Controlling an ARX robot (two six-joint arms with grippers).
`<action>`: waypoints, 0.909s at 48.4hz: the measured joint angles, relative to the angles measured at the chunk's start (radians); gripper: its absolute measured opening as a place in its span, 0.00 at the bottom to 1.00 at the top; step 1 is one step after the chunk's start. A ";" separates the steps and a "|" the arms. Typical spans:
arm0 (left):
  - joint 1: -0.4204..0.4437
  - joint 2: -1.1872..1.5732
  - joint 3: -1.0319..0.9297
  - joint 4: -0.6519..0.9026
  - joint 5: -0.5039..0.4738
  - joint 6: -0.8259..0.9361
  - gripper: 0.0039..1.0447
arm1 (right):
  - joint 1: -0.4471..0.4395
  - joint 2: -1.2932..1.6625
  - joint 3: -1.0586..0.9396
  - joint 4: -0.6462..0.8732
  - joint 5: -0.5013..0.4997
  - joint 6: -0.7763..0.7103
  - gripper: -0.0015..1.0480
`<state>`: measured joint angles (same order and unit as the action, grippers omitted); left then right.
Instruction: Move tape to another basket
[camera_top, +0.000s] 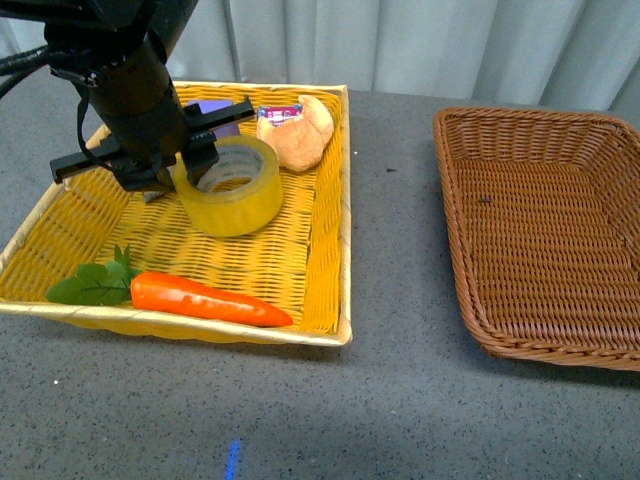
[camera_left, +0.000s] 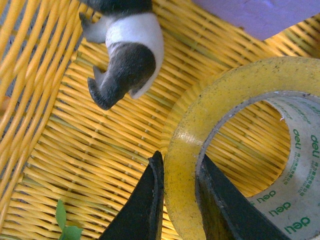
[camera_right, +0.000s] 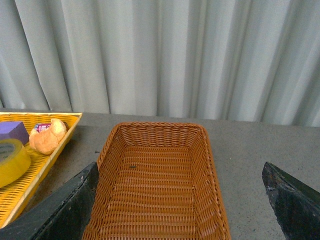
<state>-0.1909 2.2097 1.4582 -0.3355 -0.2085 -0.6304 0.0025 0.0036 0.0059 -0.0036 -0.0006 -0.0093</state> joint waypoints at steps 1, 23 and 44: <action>0.000 -0.010 -0.002 0.001 0.001 0.003 0.14 | 0.000 0.000 0.000 0.000 0.000 0.000 0.91; 0.002 -0.150 0.007 0.060 0.027 0.220 0.14 | 0.000 0.000 0.000 0.000 0.000 0.000 0.91; -0.153 -0.154 0.088 0.163 0.208 0.552 0.14 | 0.000 0.000 0.000 0.000 0.000 0.000 0.91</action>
<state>-0.3439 2.0552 1.5463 -0.1730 -0.0006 -0.0784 0.0025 0.0036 0.0059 -0.0036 -0.0006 -0.0093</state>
